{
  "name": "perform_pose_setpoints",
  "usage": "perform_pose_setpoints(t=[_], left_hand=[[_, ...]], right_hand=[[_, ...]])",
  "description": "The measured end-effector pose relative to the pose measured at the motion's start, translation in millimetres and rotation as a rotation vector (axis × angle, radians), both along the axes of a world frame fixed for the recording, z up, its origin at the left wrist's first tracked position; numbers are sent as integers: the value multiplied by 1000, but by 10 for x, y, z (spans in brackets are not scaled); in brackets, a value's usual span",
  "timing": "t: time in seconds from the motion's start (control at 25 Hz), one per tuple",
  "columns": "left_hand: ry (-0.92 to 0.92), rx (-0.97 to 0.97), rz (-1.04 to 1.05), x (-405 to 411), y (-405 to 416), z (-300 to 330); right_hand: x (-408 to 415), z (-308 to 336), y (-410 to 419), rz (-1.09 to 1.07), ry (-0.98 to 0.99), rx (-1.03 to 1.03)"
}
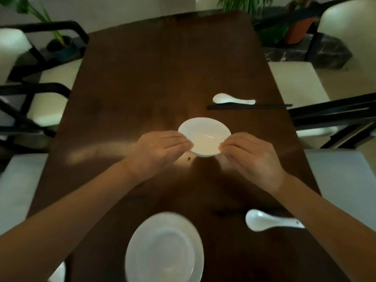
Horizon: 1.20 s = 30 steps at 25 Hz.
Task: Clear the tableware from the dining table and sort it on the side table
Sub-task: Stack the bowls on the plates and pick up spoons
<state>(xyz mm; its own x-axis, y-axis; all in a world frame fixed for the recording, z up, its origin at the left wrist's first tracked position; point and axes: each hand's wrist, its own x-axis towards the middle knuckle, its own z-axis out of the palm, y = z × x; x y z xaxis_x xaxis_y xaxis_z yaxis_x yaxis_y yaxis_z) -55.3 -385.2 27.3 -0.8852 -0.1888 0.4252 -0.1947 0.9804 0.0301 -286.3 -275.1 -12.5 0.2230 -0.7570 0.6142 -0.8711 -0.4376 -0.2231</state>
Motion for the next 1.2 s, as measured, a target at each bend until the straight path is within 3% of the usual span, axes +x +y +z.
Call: perform_pose_setpoints(t=[0.2,0.36,0.64,0.92,1.0,1.04,1.12,1.2], left_hand=[[-6,68,80,937,927,49],[3,132,68,1376,1485,-43],[-110,196,52,1728,1965,-410],[-125,233,179,1766,2040,-536],[-49,359,322,1795,2085,-558],[19,523,473,1792,2108,-552],[177,968,809,1703,2079,-511],[193,1328,989,1545,1960,-453]], right_hand=[[939,47,860,24,-24,75],[1309,31,1360,115,95,124],[1586,-155,1694,218,290,80],[1738,-175,1773,154,297,221],[1761,-206,1822,50,168,245],[1790,-214,1831,-78,13,293],[1853,-213,1779,-391,-422,488],[1889,-199,1627,-554,-809,743]])
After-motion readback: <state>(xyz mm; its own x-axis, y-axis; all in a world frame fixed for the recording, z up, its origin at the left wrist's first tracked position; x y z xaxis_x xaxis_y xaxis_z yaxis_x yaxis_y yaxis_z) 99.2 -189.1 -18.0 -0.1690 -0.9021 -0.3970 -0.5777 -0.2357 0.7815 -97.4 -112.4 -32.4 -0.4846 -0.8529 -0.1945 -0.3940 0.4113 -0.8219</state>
